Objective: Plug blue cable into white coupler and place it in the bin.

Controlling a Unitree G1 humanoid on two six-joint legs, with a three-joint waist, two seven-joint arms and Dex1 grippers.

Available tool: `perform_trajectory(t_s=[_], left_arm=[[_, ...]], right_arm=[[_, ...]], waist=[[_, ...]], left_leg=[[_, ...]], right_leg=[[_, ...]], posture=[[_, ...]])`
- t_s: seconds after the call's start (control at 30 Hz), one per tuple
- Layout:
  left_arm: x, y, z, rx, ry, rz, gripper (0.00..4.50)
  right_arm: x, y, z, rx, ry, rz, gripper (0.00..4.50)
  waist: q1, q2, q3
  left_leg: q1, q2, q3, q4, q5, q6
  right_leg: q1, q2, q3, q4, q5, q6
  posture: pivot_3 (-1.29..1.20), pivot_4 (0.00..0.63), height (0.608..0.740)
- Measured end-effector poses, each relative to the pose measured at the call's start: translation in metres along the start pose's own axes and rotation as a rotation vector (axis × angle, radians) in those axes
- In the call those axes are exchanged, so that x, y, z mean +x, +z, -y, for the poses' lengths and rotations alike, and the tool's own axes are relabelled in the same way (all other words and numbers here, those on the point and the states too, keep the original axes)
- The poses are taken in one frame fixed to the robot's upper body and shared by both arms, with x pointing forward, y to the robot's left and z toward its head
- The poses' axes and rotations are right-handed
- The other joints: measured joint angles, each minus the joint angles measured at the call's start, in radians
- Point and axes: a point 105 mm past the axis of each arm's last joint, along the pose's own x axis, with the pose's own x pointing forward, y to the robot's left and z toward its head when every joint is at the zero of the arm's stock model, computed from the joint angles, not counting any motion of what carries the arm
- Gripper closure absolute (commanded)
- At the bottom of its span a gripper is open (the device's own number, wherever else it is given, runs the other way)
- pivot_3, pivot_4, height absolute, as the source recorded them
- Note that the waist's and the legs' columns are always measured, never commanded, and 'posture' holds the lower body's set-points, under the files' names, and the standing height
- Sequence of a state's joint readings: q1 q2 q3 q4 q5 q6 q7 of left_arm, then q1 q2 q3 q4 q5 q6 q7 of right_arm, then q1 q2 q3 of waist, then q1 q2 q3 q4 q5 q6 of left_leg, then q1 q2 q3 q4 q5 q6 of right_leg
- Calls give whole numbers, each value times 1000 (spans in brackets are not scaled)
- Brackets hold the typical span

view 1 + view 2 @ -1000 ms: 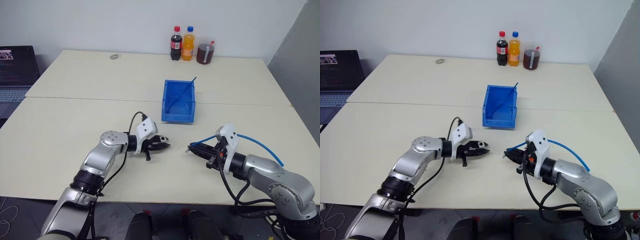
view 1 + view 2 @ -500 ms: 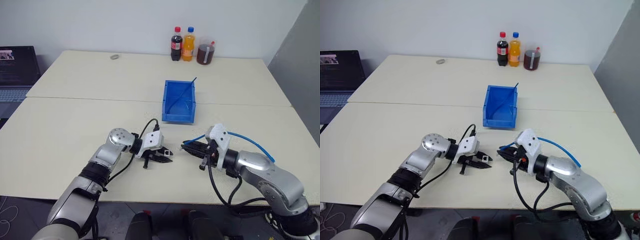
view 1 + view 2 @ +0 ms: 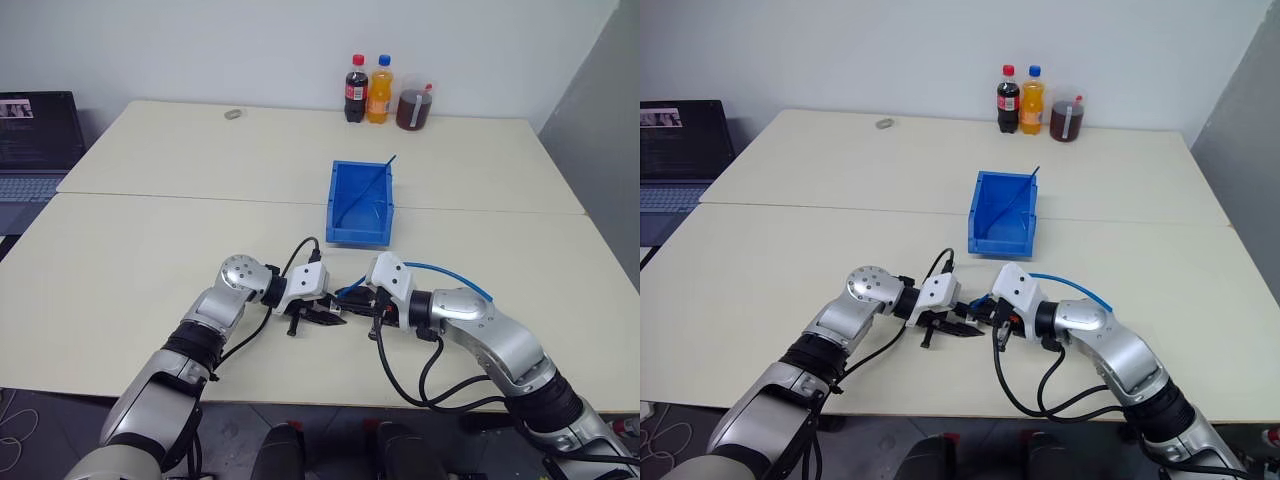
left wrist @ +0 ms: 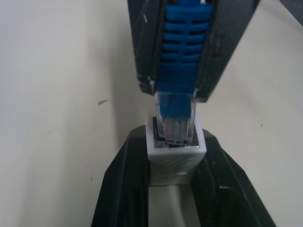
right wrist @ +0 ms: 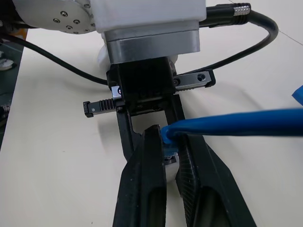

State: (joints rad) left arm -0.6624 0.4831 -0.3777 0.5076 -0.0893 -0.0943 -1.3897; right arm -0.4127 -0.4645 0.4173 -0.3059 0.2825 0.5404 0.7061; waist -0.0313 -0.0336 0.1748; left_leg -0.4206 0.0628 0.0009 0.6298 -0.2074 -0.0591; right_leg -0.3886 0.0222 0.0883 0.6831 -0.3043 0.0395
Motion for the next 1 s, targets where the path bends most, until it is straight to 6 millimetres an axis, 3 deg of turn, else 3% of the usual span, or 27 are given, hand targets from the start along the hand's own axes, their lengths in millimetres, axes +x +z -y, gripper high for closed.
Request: perform_trajectory(t_s=[0.33,1.0], left_arm=[[0,0,0,-3,1,-3,3681],[-2,-4,-1,-15,14,-12,3681]], right_arm=[[-1,0,1,-87,37,-45,4391],[14,2,2,-179,135,-155,4391]], waist=[[0,0,0],[-2,0,-5]], left_leg=[[1,0,0,0,0,0],[5,0,1,0,0,0]], right_leg=[[1,0,0,0,0,0],[1,1,1,7,-1,-1]], posture=[[0,150,740],[0,150,740]])
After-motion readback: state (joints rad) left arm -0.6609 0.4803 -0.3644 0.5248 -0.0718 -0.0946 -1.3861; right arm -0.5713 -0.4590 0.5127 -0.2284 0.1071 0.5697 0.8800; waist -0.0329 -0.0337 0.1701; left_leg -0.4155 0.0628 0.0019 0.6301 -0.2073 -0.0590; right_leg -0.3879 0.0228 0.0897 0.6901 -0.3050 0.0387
